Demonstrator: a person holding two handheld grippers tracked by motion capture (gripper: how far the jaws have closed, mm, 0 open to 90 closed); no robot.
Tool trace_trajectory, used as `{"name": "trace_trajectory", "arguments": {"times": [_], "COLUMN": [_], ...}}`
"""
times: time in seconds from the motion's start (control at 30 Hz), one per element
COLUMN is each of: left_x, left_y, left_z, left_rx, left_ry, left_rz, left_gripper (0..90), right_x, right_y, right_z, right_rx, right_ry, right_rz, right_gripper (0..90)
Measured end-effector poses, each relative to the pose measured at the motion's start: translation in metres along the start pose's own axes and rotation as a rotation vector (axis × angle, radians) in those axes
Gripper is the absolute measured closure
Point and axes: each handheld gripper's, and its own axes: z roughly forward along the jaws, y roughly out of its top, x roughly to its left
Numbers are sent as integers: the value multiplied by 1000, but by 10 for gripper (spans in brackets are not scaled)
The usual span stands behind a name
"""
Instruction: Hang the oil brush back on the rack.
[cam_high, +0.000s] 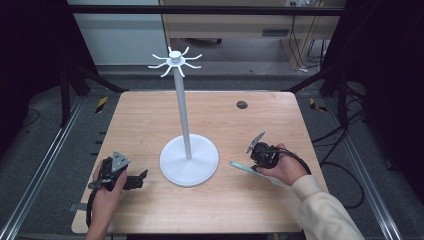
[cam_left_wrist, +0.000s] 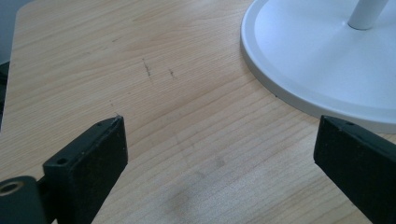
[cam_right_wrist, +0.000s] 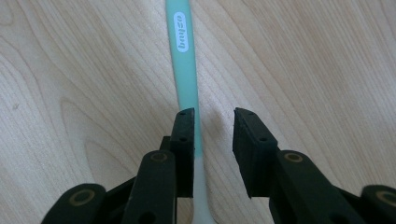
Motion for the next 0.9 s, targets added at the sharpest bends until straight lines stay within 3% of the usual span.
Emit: {"name": "trace_trajectory", "arguments": {"times": [0.5, 0.9], "left_x": [-1, -1], "left_y": [0, 0], "left_z": [0, 0], "left_rx": [2, 4], "left_ry": [-1, -3], "left_rz": [5, 7], "left_gripper": [25, 26], "right_x": [4, 2], "right_y": [-1, -6], "right_z": [7, 10], "right_rx": [69, 112], "right_ry": [28, 46], "right_rz": [-49, -43], "right_gripper": [719, 750]}}
